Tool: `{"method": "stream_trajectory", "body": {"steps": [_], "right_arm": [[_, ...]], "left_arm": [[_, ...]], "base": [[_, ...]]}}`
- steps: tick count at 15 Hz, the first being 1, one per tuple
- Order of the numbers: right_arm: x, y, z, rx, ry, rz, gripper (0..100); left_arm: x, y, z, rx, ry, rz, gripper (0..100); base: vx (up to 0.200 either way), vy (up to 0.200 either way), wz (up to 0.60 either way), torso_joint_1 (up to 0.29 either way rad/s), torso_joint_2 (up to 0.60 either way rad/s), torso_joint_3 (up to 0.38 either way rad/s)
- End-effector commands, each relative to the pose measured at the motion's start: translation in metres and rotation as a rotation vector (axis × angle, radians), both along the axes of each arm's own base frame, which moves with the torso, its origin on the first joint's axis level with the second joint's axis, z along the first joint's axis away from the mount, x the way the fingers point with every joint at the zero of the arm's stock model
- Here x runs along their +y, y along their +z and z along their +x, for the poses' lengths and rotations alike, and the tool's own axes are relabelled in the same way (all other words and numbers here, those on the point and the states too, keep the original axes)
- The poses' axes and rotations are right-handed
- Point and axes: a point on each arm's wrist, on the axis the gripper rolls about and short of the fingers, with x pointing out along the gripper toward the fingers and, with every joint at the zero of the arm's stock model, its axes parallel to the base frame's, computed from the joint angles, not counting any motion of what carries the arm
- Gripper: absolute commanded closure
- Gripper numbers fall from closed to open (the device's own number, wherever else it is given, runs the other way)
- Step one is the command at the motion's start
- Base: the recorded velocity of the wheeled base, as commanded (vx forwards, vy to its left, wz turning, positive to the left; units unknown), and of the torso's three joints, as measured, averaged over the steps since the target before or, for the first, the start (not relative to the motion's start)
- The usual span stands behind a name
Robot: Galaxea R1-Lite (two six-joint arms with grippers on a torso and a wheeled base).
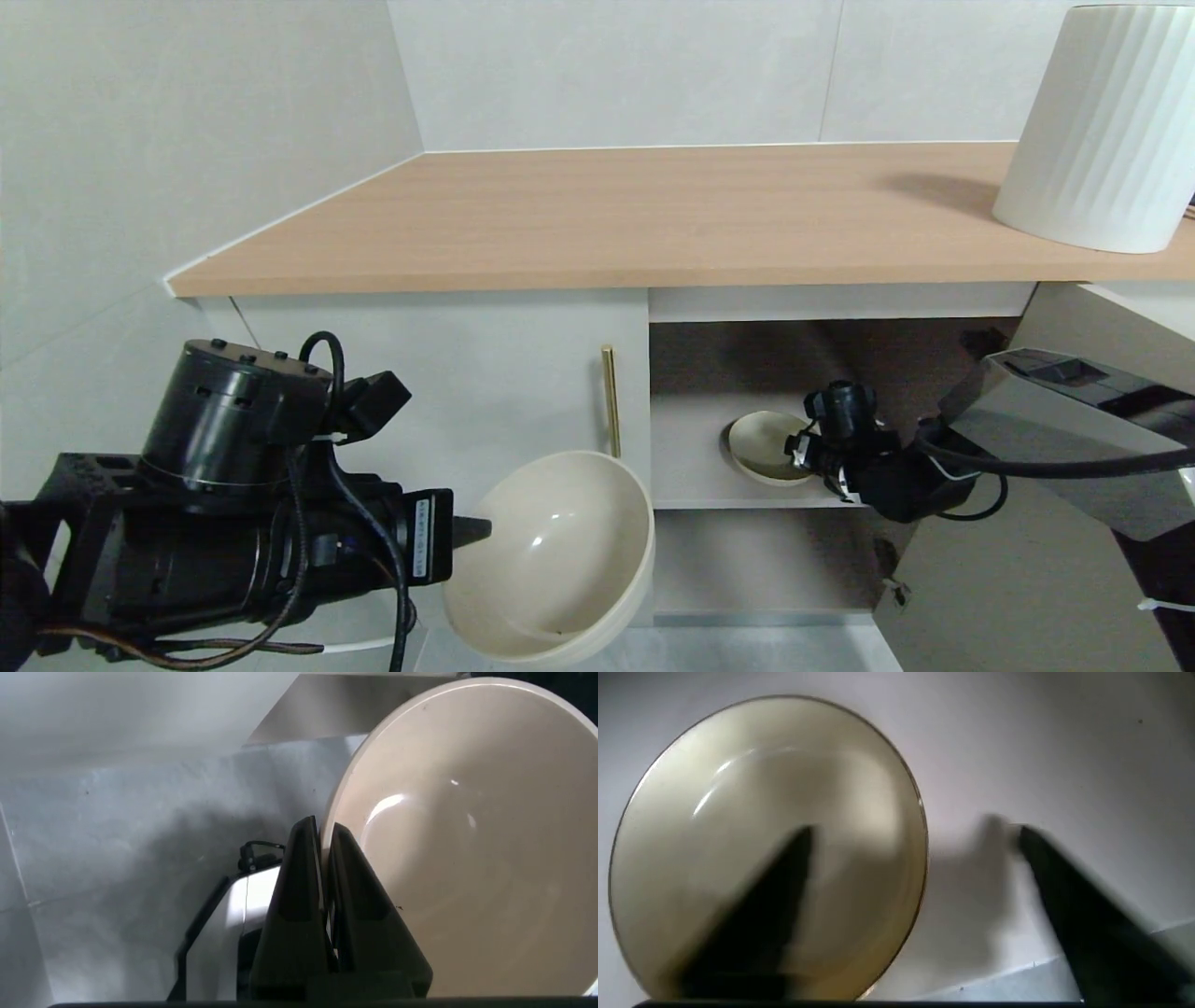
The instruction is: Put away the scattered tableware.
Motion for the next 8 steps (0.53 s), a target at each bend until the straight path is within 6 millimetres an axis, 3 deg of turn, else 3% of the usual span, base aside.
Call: {"method": "stream_trajectory", "body": {"steps": [1,4,8], "right_arm": [[0.003,0.020,-0.014,-0.014,0.018,0.016,0],[0.027,0.051,-0.055,0.002,0.170,0.051,0],[0.045,0.101,-0.125,0.060,0.455,0.006,0]], "left_arm": [[-0.006,-0.009,0.006,0.032,-0.008,0.019,100],[-0.023,-0.024,0.018,0.074,-0.022,0.067,100],[-0.039,-0.069,0.044,0.106,0.052,0.279,100]], "base": [[0.000,0.000,0.00,0.000,0.00,0.000],[0.000,0.000,0.00,0.000,0.00,0.000],[0.000,0.000,0.00,0.000,0.00,0.000]]}}
